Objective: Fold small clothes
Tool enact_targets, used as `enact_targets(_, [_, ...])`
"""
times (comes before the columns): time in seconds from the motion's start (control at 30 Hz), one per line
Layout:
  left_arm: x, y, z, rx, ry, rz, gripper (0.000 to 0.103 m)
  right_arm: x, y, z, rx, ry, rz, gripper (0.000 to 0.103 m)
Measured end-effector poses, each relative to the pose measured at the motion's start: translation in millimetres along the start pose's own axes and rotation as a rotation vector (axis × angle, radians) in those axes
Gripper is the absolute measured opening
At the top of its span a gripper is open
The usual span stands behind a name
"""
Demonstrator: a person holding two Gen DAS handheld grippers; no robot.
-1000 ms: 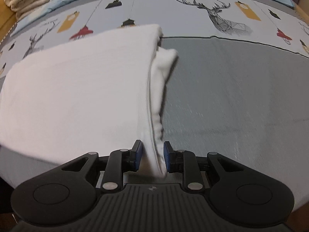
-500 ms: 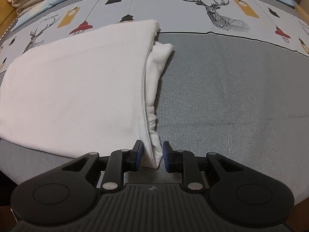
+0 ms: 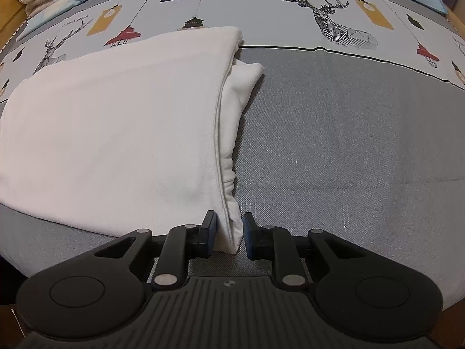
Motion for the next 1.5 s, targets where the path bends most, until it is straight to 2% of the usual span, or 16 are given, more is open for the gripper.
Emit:
enact_targets(0.2, [-1.5,-6.6,-1.2,-0.035,0.001,0.016,0.044,-6.0,-0.2,-3.1,0.003,0.022,0.014,0.020])
enact_targets(0.27, [-7.3,-20.9,-5.8,-0.133,0.027,0.069,0.049,-22.1,3.1,-11.1,0.032,0.096,0.054,0.020])
enact_targets(0.33, [-16.1,-35.5,-12.3,-0.233,0.084,0.127,0.049,-51.0,4.7,-23.4,0.087,0.199,0.096,0.021])
enact_targets(0.47, [-20.1,-46.4,-22.0,-0.311,0.141,0.155,0.052,-105.7,-21.9,-38.4,0.077,0.388,0.087,0.022])
enact_targets(0.57, [-13.0,-50.5,-27.0,-0.362,0.143,0.161,0.057,-112.4,-42.4,-42.3,0.065,0.437,0.077,0.022])
enact_targets(0.63, [-6.4,-50.9,-29.5,-0.388,0.143,0.172,0.059,-101.9,-49.7,-44.4,0.078,0.441,0.060,0.022])
enact_targets(0.7, [0.9,-49.9,-33.9,-0.402,0.127,0.181,0.059,-89.9,-52.1,-46.5,0.104,0.405,0.057,0.022])
enact_targets(0.8, [11.4,-47.4,-41.0,-0.378,0.110,0.182,0.059,-82.6,-56.1,-52.8,0.149,0.380,0.015,0.022])
enact_targets(0.93, [22.2,-45.4,-50.5,-0.355,0.110,0.187,0.059,-81.0,-70.6,-60.4,0.080,0.397,0.049,0.022])
enact_targets(1.17, [31.6,-31.7,-67.6,-0.314,0.135,0.202,0.058,-74.4,-71.7,-65.7,0.047,0.380,0.062,0.022])
enact_targets(1.3, [35.7,-20.9,-73.2,-0.279,0.147,0.188,0.053,-74.9,-69.7,-65.0,0.049,0.378,0.062,0.022])
enact_targets(1.37, [35.8,-19.7,-72.0,-0.269,0.147,0.185,0.031,-75.0,-69.5,-64.7,0.050,0.378,0.066,0.022])
enact_targets(1.4, [36.5,-18.9,-71.3,-0.266,0.143,0.193,0.023,-75.0,-69.5,-64.6,0.049,0.378,0.066,0.022])
enact_targets(1.5, [34.2,-17.0,-68.9,-0.245,0.151,0.198,0.018,-74.3,-71.7,-64.3,0.048,0.377,0.071,0.022])
Point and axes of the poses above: each gripper's, at about its wrist camera, not at the fingertips, and x roughly the way its jaws point, y to its right, z to its underside, the point moved 3 cm from there along x, roughly the way its jaws point, and after that the axes turned 2 degrees about -z, right-handed, at the moved point
